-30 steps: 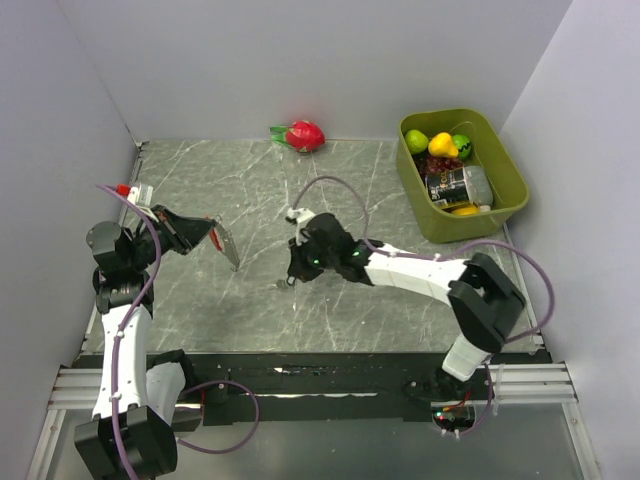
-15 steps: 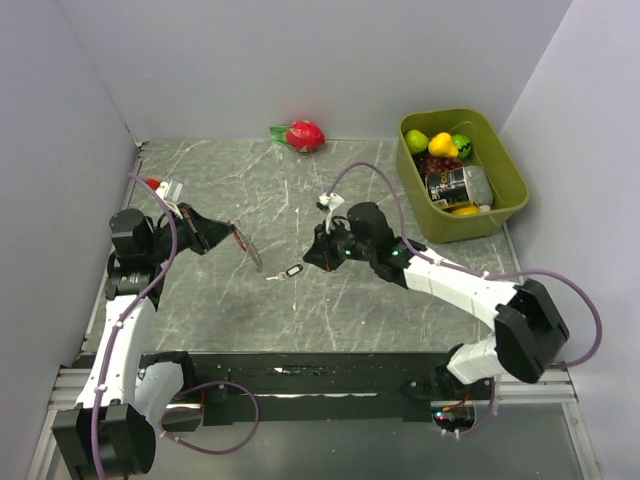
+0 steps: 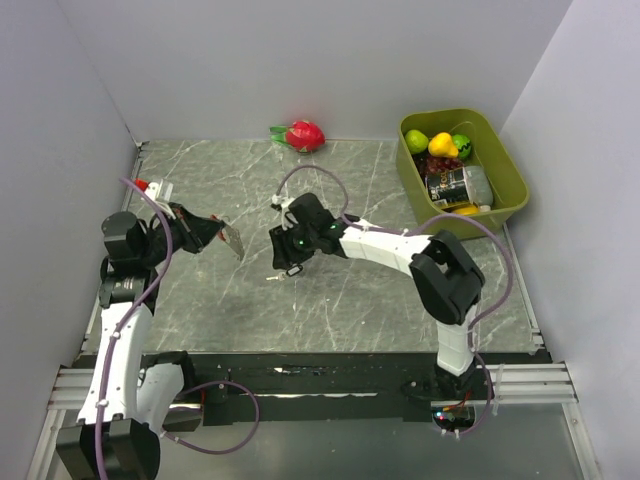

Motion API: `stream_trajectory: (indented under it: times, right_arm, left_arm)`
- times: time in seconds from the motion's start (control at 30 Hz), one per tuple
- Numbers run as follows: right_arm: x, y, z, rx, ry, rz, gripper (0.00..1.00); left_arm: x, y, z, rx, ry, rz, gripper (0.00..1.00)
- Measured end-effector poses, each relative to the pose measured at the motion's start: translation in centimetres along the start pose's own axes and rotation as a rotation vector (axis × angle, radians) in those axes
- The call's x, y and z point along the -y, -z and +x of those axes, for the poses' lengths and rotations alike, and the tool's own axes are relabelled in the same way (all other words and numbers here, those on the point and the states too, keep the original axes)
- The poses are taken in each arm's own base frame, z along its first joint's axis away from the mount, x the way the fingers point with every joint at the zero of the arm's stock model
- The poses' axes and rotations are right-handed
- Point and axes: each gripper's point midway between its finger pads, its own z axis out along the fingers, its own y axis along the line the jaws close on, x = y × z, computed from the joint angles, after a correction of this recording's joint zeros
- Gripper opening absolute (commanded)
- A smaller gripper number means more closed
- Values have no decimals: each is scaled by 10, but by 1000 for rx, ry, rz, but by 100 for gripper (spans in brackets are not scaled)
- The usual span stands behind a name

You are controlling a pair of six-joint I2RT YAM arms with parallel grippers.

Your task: Put the keys on the keyring

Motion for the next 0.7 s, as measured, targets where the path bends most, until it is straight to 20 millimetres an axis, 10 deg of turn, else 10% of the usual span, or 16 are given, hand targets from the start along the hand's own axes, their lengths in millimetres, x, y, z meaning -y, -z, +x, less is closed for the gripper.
stream_trajectory:
  times: [0.7]
  right_arm:
    - [16, -22, 48, -167, -207, 95, 54]
  left_arm:
    - [-4, 7, -4, 22, 7, -6, 1]
